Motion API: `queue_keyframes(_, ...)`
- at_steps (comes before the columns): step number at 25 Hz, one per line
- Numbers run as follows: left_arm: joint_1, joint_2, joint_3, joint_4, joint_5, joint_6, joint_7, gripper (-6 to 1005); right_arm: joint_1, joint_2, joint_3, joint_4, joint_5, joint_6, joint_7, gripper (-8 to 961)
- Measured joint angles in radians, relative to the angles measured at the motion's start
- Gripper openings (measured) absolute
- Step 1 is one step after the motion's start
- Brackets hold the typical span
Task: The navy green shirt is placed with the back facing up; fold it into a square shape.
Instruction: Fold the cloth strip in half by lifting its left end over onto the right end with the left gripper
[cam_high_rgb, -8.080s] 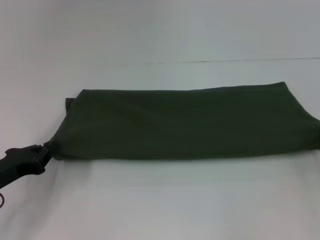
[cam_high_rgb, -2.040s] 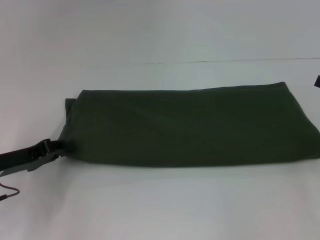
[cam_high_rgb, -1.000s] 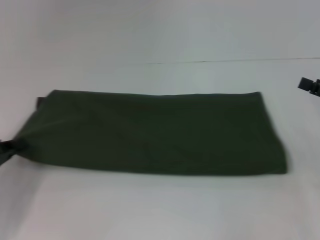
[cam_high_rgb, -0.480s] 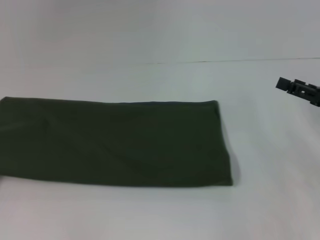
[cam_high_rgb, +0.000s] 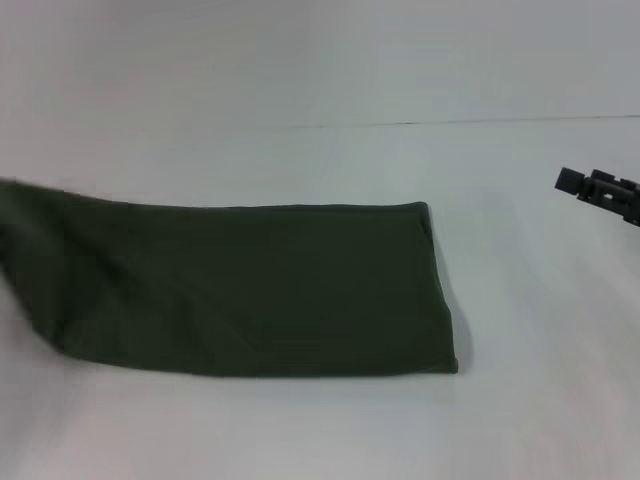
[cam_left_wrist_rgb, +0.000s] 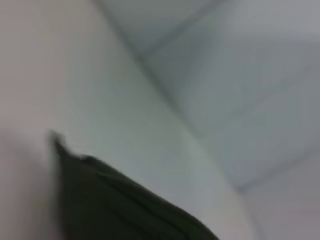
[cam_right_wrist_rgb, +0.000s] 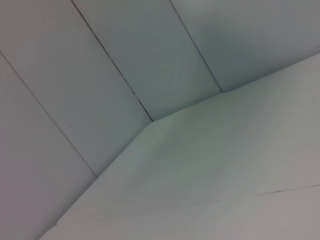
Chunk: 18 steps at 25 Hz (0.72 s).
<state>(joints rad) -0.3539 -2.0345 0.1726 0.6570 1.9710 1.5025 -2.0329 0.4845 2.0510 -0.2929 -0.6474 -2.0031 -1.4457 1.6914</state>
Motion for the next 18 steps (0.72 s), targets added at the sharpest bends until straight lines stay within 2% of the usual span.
queue_keyframes(3, -0.072, -0.052, 0.007, 0.007, -0.022, 0.094, 0.027, 19, -0.013, -0.007, 0.002, 0.0, 0.0, -0.02, -0.009, 916)
queue_keyframes(6, -0.169, -0.12, 0.028, -0.007, -0.029, 0.147, 0.064, 22, -0.029, -0.018, 0.006, -0.004, 0.0, -0.048, -0.016, 916)
queue_keyframes(7, -0.19, -0.128, 0.04, -0.028, -0.031, 0.152, 0.078, 26, -0.033, -0.022, 0.006, -0.007, 0.0, -0.059, -0.016, 916)
queue_keyframes(9, -0.248, -0.135, 0.072, -0.122, -0.036, 0.146, 0.125, 34, -0.043, -0.033, 0.007, -0.013, 0.0, -0.078, -0.016, 916)
queue_keyframes(11, -0.305, -0.133, 0.101, -0.273, -0.041, 0.104, 0.2, 42, -0.055, -0.049, 0.007, -0.013, 0.0, -0.09, -0.017, 915)
queue_keyframes(14, -0.36, -0.138, 0.12, -0.509, -0.043, -0.04, 0.369, 53, -0.065, -0.069, 0.004, -0.012, -0.001, -0.095, -0.024, 915)
queue_keyframes(16, -0.378, -0.14, 0.089, -0.669, -0.048, -0.157, 0.499, 61, -0.071, -0.079, 0.003, -0.009, -0.002, -0.095, -0.035, 915)
queue_keyframes(18, -0.379, -0.141, 0.022, -0.828, -0.052, -0.278, 0.66, 69, -0.075, -0.083, 0.003, -0.011, -0.004, -0.095, -0.042, 915)
